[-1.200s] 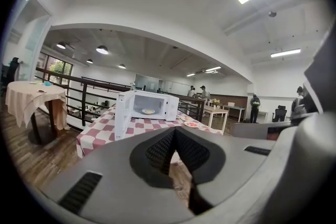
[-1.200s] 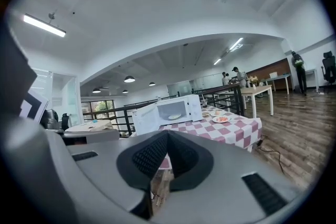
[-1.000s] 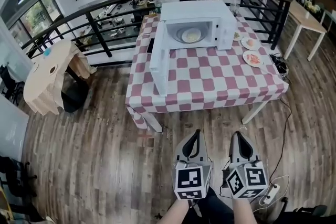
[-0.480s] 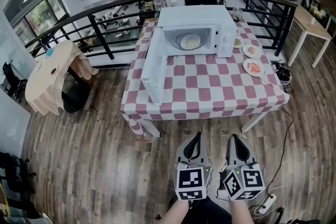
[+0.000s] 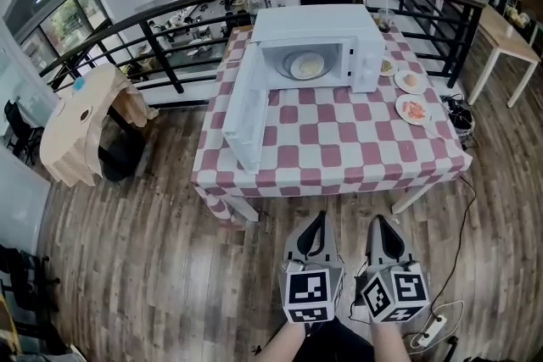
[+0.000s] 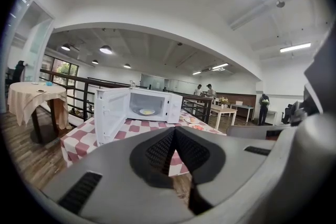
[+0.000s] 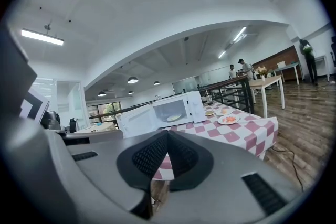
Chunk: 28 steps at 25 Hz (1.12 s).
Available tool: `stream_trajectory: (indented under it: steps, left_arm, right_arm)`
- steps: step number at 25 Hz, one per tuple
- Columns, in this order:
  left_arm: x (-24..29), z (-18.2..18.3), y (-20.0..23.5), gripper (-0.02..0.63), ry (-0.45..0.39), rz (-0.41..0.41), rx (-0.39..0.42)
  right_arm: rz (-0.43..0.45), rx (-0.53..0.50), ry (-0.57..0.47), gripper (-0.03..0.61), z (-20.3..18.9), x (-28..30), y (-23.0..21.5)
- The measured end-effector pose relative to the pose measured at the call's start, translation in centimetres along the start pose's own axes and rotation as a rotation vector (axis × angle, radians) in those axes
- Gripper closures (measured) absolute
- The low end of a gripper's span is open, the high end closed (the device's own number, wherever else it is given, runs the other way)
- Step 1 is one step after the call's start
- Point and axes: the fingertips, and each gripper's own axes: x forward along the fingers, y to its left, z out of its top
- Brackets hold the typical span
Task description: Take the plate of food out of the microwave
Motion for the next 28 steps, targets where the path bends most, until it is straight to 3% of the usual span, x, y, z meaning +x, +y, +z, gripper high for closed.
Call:
stream_trajectory:
  steps: [28]
  left_arm:
    - [17.9,2.8,4.4,0.606,0.034,-0.036,-0.029]
  right_arm:
    - [-0.033,0.008,0.023,0.584,3.3,16.9,-4.9]
